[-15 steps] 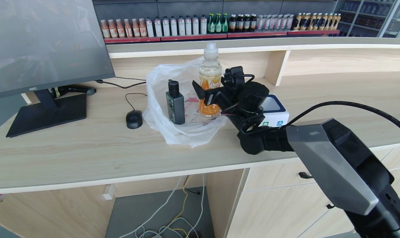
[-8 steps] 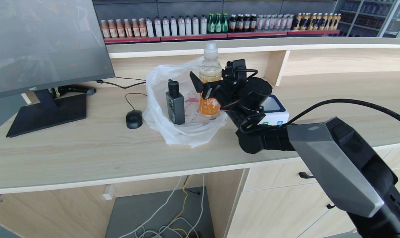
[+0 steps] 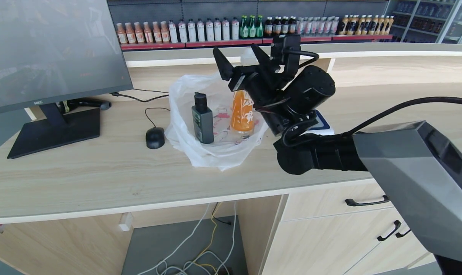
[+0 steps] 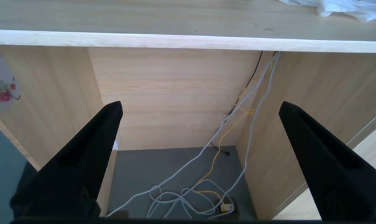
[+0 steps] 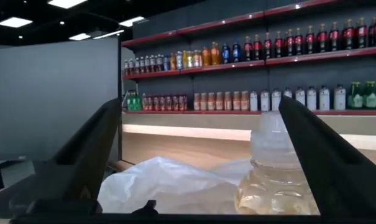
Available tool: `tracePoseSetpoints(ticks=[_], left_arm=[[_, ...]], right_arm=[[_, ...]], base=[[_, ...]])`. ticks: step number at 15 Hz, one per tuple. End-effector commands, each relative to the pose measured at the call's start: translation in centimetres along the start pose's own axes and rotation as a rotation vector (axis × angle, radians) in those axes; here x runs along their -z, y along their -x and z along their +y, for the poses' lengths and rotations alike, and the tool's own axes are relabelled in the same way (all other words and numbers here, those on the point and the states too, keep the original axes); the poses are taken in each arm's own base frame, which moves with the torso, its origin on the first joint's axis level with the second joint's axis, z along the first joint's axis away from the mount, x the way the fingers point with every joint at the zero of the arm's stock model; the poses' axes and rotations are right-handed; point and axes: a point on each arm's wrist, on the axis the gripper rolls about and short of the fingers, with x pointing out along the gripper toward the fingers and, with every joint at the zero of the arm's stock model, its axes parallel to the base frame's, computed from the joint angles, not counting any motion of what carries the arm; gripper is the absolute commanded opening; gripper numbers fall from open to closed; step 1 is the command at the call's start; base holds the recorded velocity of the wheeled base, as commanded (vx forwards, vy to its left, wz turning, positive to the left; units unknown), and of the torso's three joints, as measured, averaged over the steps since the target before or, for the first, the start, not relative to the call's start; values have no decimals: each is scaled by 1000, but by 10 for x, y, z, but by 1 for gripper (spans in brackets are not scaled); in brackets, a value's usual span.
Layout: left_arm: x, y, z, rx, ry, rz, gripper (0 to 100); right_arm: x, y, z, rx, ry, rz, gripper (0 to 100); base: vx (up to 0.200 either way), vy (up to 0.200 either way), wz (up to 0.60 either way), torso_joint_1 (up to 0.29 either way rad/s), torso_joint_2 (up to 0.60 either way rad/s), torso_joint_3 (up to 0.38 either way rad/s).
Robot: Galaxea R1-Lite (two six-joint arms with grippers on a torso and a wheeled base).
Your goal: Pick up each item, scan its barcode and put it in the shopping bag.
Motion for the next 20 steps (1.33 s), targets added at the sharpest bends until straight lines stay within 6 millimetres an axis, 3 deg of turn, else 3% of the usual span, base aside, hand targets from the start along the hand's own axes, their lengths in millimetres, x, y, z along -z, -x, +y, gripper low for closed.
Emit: tracePoseSetpoints(ticks=[1, 4, 6, 7, 8, 10, 11, 12, 14, 16, 17, 18, 19, 20], left_arm=[[0, 0, 0, 1, 1, 0, 100], [0, 0, 0, 1, 1, 0, 100], [0, 0, 0, 1, 1, 0, 100], [0, 0, 0, 1, 1, 0, 100], [0, 0, 0, 1, 1, 0, 100], [0, 0, 0, 1, 1, 0, 100], [0, 0, 0, -1, 1, 0, 100], [0, 0, 0, 1, -2, 0, 100], [0, 0, 0, 1, -1, 0, 100], [0, 0, 0, 1, -1, 0, 100], [0, 0, 0, 1, -1, 0, 100], [0, 0, 0, 1, -1, 0, 100], [0, 0, 0, 1, -1, 0, 100], [0, 0, 0, 1, -1, 0, 100]], right_arm=[[-60, 15, -11, 18, 14, -16, 100], [-96, 60, 3, -7, -3, 35, 100], [-115, 116, 14, -31, -23, 99, 100], [-121, 135, 13, -33, -19, 118, 100], [-144, 191, 11, -33, -18, 159, 100], [-175, 258, 8, -32, -27, 199, 100], [-185, 300, 7, -30, -28, 230, 100], [-193, 331, 6, -29, -29, 242, 100], [-213, 362, 4, 16, -54, 258, 100], [-221, 420, 3, 15, -58, 354, 100], [-211, 457, 3, -1, -56, 465, 100], [-207, 470, 3, -9, -50, 513, 100], [-192, 498, 4, -52, -24, 745, 100], [-199, 498, 4, -59, -24, 772, 100]], base=[[0, 0, 0, 0, 0, 0], [0, 0, 0, 0, 0, 0], [0, 0, 0, 0, 0, 0], [0, 0, 0, 0, 0, 0], [0, 0, 0, 0, 0, 0], [0, 0, 0, 0, 0, 0], [0, 0, 0, 0, 0, 0], [0, 0, 0, 0, 0, 0], [0, 0, 0, 0, 0, 0], [0, 0, 0, 0, 0, 0], [0, 0, 0, 0, 0, 0], [0, 0, 0, 0, 0, 0], [0, 0, 0, 0, 0, 0], [0, 0, 0, 0, 0, 0]])
